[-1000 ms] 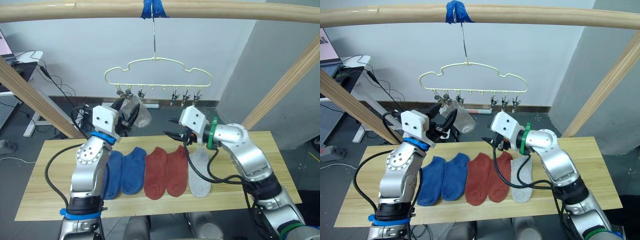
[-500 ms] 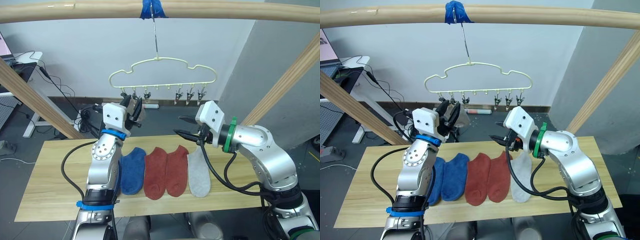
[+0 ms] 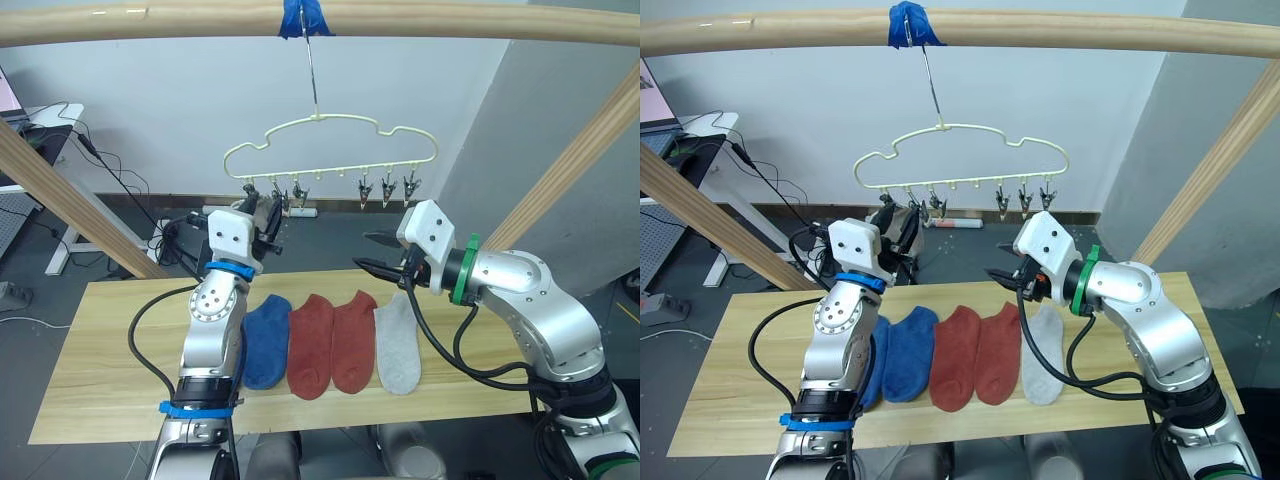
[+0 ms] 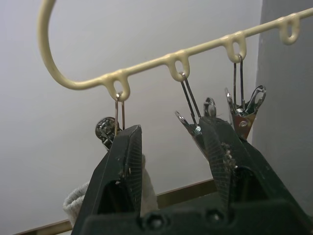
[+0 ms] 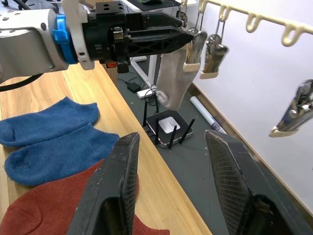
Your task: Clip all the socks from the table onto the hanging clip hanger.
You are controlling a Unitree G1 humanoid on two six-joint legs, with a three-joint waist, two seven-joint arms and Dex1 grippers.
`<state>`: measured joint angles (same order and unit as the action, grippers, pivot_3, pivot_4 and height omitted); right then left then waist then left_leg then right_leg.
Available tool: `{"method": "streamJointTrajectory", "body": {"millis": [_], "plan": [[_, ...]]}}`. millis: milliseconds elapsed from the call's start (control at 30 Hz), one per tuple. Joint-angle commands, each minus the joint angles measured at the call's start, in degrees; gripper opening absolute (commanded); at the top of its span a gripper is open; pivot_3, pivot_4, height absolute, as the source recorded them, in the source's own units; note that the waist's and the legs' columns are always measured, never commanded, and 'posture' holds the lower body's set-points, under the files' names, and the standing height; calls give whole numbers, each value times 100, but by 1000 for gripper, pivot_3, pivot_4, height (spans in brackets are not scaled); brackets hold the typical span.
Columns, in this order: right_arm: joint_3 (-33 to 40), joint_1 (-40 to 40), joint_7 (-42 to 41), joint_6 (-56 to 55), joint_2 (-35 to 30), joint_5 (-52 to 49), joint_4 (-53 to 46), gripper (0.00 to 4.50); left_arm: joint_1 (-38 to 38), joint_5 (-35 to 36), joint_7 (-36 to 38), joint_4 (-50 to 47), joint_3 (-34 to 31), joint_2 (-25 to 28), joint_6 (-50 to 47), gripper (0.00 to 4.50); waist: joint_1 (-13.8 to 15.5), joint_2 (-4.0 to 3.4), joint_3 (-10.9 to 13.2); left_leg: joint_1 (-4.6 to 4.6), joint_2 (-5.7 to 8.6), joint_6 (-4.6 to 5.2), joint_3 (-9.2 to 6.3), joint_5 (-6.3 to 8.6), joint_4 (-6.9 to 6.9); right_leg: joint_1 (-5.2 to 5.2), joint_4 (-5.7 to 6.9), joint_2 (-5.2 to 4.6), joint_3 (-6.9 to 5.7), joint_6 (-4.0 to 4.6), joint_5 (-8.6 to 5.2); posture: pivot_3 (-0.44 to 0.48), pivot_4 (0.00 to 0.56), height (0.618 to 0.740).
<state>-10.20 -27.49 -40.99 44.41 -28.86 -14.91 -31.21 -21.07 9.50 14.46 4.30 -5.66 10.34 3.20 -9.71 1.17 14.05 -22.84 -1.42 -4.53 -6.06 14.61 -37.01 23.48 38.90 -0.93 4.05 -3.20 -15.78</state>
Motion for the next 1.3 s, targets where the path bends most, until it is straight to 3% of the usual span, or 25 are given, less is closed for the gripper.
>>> {"method": "streamJointTrajectory", "body": {"millis": [33, 867, 1067, 1300], "plan": [[122, -13, 21, -58, -47, -153, -237, 2211, -195, -71, -17, 61, 17, 1, 177, 2051, 0, 0, 0, 0, 0, 0, 0, 0, 1, 0, 0, 0, 0, 0, 0, -277, 238, 730], [107, 26, 39, -78, -247, -488, -260, 2211, -538, -119, -126, 585, -15, -88, 559, 2051, -3, 1, 0, 0, 0, 0, 0, 0, 2, 0, -3, 1, 0, -1, 0, -287, 239, 730], [104, 30, 39, -94, -261, -506, -252, 2211, -565, -74, -69, 593, -6, -84, 591, 690, -3, 1, 1, -1, 0, 0, 0, 0, 1, 0, -3, 1, 0, -1, -1, -287, 239, 730], [88, 94, 32, -90, -306, -495, -244, 2211, -536, -85, -45, 513, 8, -69, 562, 591, -3, 1, 1, -1, 0, 0, 0, 0, 1, 0, -3, 1, 0, -1, -1, -287, 236, 730]]}}
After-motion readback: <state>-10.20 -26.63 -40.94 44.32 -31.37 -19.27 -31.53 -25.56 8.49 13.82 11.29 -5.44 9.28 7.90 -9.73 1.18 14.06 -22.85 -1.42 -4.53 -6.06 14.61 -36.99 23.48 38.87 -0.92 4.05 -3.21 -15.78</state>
